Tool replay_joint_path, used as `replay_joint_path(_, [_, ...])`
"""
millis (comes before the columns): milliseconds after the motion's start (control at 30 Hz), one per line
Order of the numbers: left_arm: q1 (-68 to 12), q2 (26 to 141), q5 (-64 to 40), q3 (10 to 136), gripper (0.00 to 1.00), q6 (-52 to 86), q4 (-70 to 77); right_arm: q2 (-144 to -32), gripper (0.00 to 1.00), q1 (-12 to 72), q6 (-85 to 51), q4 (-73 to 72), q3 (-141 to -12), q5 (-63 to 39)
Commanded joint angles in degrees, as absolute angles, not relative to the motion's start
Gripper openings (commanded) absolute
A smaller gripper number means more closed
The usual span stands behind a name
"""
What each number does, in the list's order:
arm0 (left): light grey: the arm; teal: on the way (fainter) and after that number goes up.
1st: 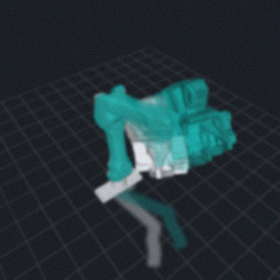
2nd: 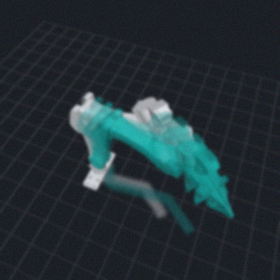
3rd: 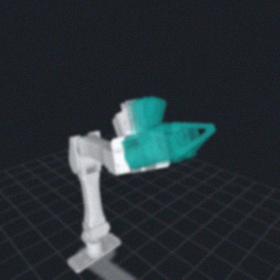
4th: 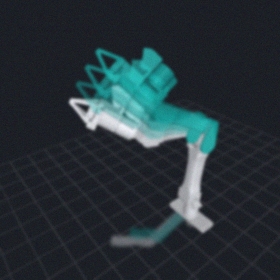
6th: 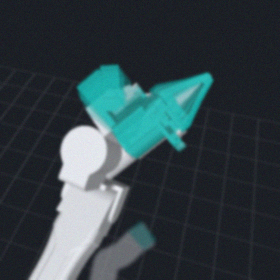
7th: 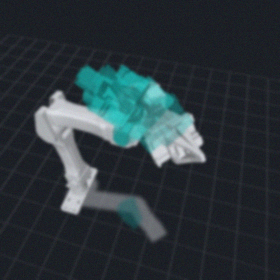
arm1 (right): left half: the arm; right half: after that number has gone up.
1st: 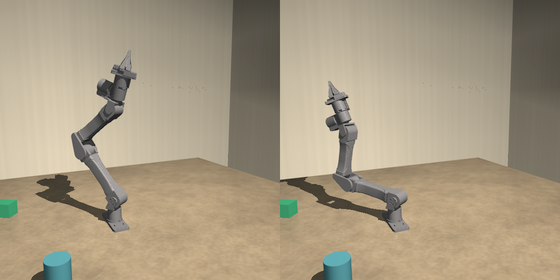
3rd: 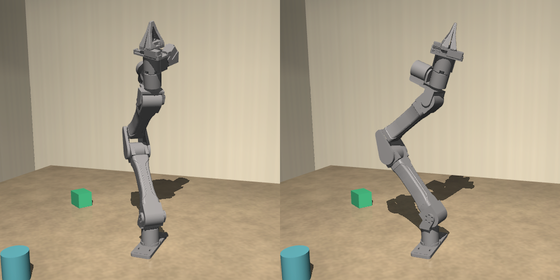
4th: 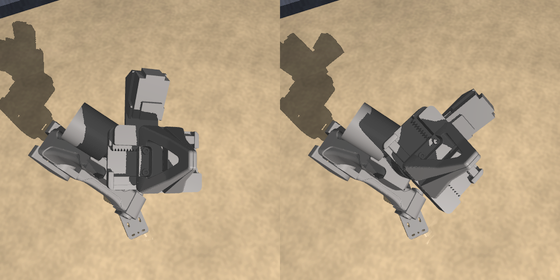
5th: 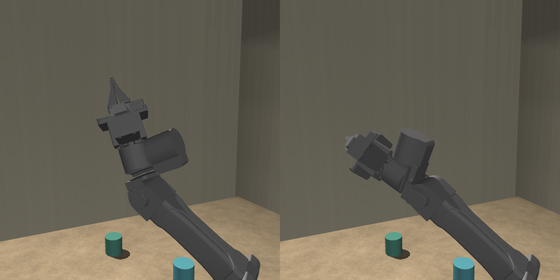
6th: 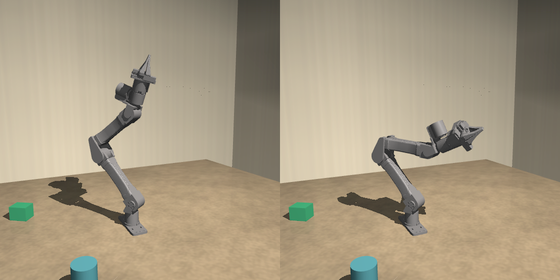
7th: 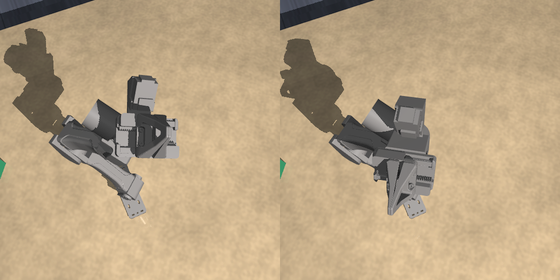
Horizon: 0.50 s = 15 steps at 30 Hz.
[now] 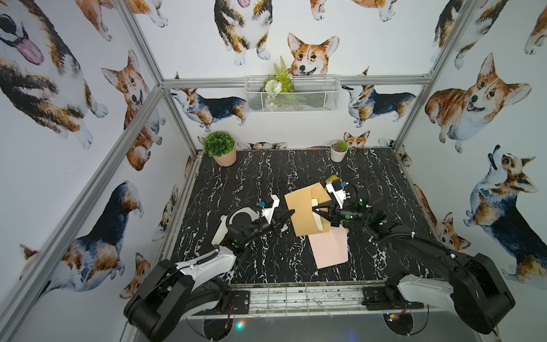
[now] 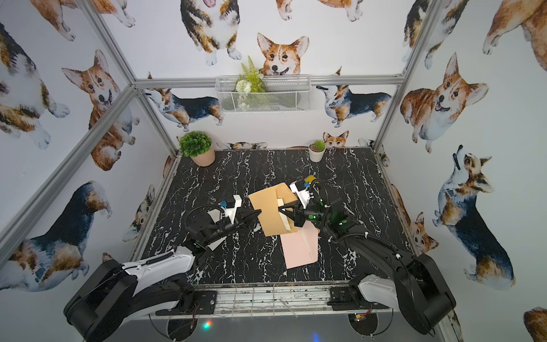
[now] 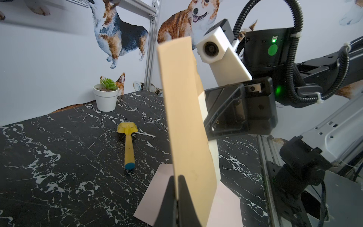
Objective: Take the letter paper out of the envelope
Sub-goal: Take out the letter paper from the envelope.
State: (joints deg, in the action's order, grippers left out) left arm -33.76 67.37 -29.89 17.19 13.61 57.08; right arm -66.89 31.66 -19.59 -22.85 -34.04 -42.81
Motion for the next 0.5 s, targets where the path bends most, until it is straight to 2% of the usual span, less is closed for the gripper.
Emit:
replay_joint_path(0, [-33.65,66.97,-27.34,16.97,0.00,12.77,58.18,-65.72,0.00,31.20,-18.61,-22.46,-33.37,-40.04])
replay_joint_path(467, [-33.66,65.40,-23.97,16.17,0.00,12.29,57.23,-61.76,0.00,29.35,-18.35,-20.06,-31.33,-36.88])
